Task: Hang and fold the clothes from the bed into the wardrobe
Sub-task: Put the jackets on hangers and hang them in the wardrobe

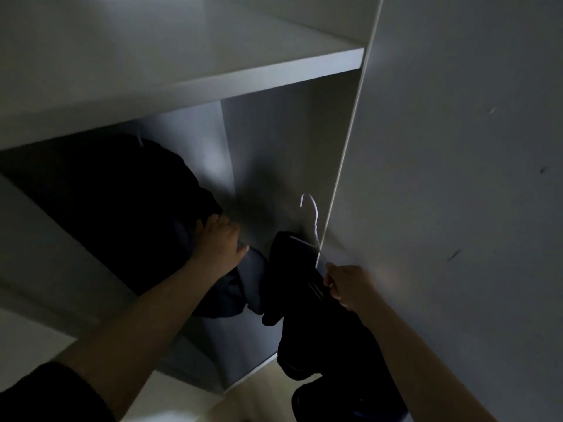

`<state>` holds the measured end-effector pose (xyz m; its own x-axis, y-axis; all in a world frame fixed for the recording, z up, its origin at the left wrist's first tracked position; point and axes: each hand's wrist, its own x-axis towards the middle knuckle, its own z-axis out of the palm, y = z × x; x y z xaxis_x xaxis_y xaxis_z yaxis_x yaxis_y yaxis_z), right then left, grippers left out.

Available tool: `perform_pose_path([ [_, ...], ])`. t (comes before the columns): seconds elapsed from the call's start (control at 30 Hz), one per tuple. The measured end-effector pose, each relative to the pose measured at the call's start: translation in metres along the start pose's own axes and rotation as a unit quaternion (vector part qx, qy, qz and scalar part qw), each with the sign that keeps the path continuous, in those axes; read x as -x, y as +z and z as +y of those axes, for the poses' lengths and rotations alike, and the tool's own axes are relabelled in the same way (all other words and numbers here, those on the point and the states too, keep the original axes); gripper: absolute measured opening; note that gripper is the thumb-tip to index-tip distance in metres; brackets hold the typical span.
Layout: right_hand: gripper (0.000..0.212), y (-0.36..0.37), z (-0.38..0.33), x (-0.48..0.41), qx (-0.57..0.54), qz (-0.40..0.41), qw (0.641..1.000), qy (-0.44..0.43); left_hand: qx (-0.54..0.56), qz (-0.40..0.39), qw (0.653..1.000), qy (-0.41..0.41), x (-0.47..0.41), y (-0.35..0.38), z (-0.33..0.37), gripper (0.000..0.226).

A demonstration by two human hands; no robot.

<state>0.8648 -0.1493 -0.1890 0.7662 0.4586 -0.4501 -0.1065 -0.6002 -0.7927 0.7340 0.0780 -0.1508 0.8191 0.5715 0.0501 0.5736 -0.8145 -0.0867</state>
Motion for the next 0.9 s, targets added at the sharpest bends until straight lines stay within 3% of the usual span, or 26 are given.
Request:
perform_pose_path([
  [0.33, 0.055, 0.01, -0.009, 0.018, -0.003, -0.019, 0.997, -0.071, 0.105, 0.061, 0.991, -0.061, 0.078, -0.007, -0.024, 0.02],
  [0.5, 0.052, 0.008, -0.024, 0.029, 0.002, -0.035, 0.989, -0.145, 0.143, 0.076, 0.984, -0.08, 0.098, -0.013, -0.026, 0.024],
  [0.67, 0.056, 0.014, -0.038, 0.034, -0.019, -0.039, 0.984, -0.174, 0.17, 0.038, 0.976, -0.128, 0.113, -0.009, -0.02, 0.029],
  [0.9, 0.042, 0.036, -0.075, 0.023, -0.041, -0.018, 0.972, -0.231, 0.177, 0.1, 0.973, -0.112, 0.111, -0.003, -0.032, 0.023],
])
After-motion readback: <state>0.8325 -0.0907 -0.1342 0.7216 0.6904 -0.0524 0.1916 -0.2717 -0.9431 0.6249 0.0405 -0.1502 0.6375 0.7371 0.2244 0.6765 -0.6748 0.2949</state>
